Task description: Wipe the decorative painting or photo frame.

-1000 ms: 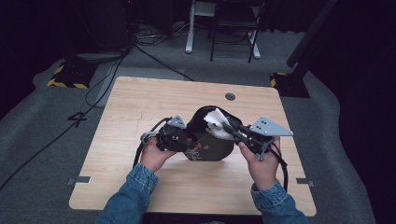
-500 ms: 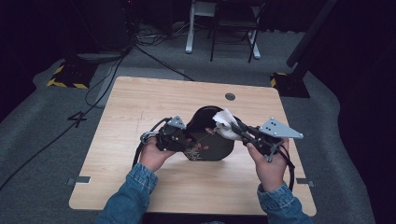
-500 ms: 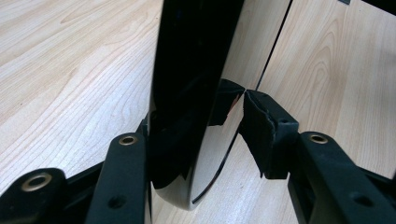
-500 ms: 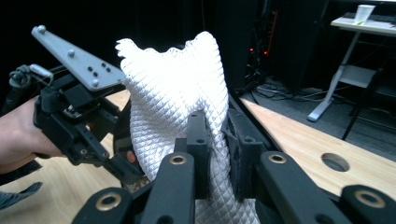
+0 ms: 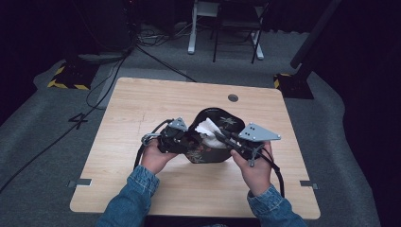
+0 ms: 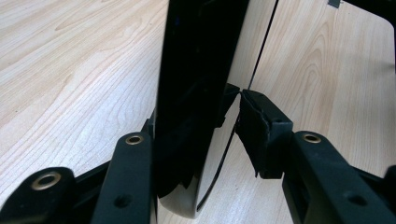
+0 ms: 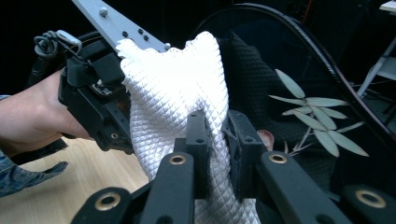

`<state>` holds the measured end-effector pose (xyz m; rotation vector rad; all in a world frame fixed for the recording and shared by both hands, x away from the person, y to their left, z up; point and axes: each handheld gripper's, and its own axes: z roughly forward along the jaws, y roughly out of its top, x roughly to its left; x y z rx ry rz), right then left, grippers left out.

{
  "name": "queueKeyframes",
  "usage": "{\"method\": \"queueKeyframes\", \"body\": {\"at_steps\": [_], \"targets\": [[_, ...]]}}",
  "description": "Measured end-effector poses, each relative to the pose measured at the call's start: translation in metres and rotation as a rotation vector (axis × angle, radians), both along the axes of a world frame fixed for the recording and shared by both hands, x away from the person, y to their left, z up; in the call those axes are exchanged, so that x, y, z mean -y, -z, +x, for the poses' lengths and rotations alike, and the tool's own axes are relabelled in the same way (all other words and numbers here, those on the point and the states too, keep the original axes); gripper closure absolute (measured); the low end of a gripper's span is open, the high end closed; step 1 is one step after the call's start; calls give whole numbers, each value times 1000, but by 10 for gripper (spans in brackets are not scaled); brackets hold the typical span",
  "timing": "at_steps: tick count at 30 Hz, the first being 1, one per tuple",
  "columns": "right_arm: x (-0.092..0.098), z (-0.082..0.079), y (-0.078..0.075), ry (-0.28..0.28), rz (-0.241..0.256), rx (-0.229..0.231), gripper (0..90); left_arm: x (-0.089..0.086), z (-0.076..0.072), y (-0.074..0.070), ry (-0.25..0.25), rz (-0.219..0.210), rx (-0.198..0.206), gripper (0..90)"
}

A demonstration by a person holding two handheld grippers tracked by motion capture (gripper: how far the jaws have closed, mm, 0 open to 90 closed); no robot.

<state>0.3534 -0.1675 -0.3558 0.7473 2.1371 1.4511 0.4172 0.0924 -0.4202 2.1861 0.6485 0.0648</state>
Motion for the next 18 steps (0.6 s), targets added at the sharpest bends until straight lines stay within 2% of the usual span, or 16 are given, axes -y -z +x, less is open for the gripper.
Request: {"method": "queueKeyframes", "body": {"at_steps": [5,10,18], "targets": [[12,1,-2,32,14,3,805,0,0,1,-1,1,-9,605],[33,1,-5,80,39,5,805,-1,1,0,8,-1,-12,613],[58,0,-6,156,46,1,805,0,1,0,14,-8,-19,631]]}}
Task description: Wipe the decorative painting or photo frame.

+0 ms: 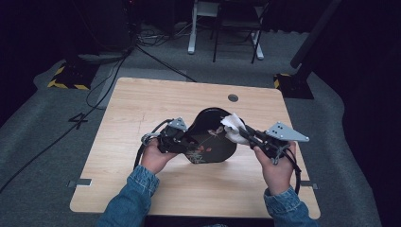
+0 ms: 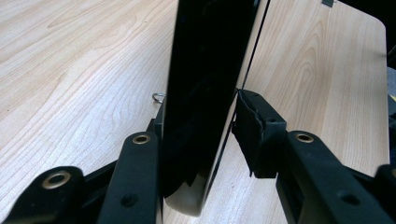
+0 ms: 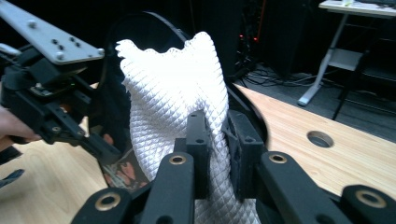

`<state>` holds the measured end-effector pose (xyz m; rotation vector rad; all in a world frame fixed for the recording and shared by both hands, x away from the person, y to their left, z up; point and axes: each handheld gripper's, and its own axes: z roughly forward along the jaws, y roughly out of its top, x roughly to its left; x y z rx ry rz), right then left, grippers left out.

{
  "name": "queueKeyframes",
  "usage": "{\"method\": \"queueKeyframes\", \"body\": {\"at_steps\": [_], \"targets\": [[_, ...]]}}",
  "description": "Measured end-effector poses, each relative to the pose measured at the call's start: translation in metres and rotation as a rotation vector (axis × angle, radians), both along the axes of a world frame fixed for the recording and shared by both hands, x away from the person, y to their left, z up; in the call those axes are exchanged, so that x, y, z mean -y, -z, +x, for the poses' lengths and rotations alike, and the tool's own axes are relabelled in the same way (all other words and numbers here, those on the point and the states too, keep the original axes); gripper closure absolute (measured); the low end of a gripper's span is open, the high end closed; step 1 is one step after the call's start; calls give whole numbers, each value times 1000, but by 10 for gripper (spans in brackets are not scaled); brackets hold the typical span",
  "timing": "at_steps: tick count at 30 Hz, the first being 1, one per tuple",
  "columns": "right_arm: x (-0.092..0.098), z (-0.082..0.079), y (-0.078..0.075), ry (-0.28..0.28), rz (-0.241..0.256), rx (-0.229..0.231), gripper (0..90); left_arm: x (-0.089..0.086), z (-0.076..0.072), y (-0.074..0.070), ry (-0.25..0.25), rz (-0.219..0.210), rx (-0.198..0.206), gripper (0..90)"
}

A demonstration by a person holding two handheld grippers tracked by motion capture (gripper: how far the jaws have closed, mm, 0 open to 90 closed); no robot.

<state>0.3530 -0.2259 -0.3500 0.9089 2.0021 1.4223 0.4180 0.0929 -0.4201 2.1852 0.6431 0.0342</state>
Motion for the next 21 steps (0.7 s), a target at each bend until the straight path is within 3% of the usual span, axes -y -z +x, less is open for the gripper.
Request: {"method": "queueKeyframes", "body": {"at_steps": [8,21], "targets": [[-8,1,4,-23,-11,-12,805,1,-1,-1,5,4,-3,644],[-59,0,17,-152,-75,-44,805,2,-1,-2,17,3,-1,661]]}}
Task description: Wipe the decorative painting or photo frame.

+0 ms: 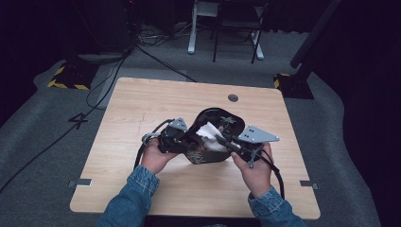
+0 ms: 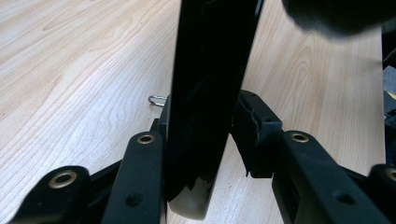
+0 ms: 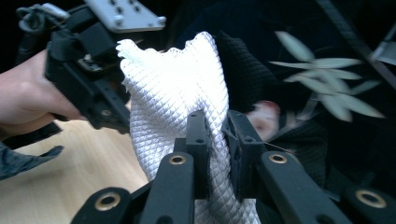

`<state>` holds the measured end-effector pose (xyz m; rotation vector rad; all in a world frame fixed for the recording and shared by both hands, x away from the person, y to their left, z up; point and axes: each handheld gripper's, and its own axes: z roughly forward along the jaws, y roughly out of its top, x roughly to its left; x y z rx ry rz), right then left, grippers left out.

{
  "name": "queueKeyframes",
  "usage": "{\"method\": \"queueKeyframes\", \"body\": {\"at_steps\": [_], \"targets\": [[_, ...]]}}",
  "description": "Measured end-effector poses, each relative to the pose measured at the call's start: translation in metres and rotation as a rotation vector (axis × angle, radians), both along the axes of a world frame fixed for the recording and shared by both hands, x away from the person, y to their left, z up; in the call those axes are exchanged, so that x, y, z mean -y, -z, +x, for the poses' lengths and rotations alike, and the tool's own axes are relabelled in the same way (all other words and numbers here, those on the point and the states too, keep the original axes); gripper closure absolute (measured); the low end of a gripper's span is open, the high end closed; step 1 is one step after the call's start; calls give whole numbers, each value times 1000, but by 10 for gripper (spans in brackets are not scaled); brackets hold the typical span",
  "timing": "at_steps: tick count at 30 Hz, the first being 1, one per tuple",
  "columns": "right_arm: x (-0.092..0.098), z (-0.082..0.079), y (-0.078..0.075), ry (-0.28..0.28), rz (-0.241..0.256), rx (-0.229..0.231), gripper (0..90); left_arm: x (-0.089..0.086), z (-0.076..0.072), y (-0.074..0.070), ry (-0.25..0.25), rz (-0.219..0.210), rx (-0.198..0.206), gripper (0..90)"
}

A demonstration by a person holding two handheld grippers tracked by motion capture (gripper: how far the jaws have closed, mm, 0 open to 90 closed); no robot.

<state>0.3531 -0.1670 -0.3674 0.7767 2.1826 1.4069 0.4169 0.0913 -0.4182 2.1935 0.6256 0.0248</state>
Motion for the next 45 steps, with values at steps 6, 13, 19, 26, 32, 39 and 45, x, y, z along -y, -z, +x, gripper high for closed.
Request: {"method": "queueKeyframes", "body": {"at_steps": [6,13,19,26,32,39,45], "targets": [[-2,1,1,1,0,1,805,0,-1,0,4,-2,8,671],[21,5,-2,72,27,5,805,0,0,0,5,0,3,670],[45,8,-6,137,50,15,805,0,0,-1,6,9,1,670],[66,10,-4,219,35,16,806,1,-1,-1,8,11,5,679],[71,12,2,240,35,-3,805,2,-1,-1,16,15,9,691],[46,10,9,153,11,-16,805,2,-1,-1,20,15,9,698],[18,8,17,79,-21,-31,803,2,-1,-1,23,20,11,701]]}}
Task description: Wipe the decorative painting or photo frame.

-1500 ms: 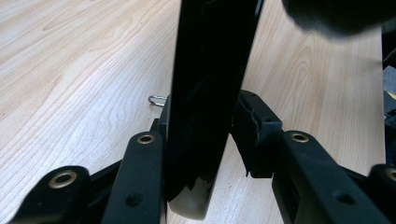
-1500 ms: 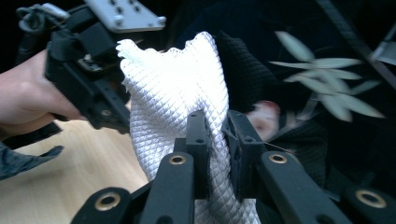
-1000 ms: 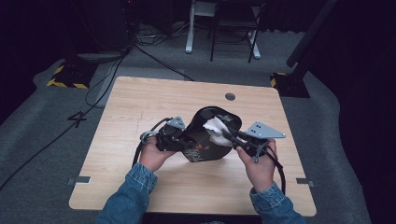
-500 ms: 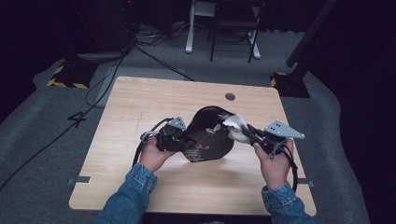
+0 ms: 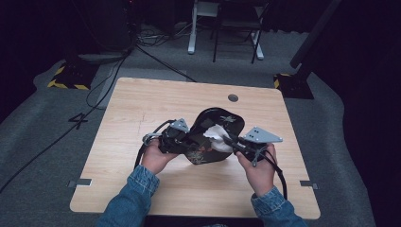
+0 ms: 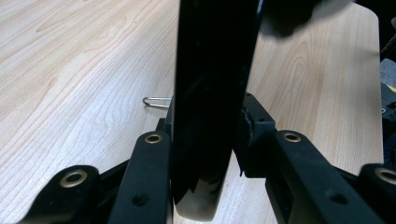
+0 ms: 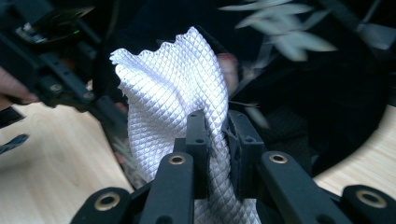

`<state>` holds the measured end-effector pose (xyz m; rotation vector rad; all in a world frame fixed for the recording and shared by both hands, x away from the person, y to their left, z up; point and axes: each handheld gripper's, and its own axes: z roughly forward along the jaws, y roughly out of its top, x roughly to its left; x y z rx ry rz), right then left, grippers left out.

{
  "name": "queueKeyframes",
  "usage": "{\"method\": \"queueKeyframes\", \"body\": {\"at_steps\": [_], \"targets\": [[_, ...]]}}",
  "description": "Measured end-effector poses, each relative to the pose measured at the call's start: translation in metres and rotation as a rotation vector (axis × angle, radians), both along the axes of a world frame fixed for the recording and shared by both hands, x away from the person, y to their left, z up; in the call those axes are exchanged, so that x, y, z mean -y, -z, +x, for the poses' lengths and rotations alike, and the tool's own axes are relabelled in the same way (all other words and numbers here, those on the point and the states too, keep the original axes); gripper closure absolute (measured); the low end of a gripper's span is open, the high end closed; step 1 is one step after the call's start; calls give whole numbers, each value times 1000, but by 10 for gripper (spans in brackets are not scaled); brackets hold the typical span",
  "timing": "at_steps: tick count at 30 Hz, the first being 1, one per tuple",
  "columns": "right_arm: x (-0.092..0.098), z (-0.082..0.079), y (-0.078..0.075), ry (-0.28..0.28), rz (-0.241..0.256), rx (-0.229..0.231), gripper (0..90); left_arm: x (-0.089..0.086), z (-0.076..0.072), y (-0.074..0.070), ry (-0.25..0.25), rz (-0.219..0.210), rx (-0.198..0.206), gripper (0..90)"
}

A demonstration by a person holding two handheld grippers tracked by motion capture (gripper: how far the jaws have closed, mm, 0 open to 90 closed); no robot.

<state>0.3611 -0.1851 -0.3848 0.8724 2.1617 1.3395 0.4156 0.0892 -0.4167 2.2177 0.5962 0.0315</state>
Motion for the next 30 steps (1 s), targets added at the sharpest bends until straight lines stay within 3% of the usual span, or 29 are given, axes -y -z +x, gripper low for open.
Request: {"method": "queueKeyframes", "body": {"at_steps": [6,22,28,30], "targets": [[-6,-2,3,-6,-25,10,803,-1,0,0,1,-3,-5,702],[49,5,-11,151,37,29,803,0,0,1,-1,-2,-4,702],[44,4,-9,134,31,24,803,0,0,1,-4,-6,-6,702],[34,2,-4,106,16,16,803,0,0,1,-4,-11,-13,703]]}}
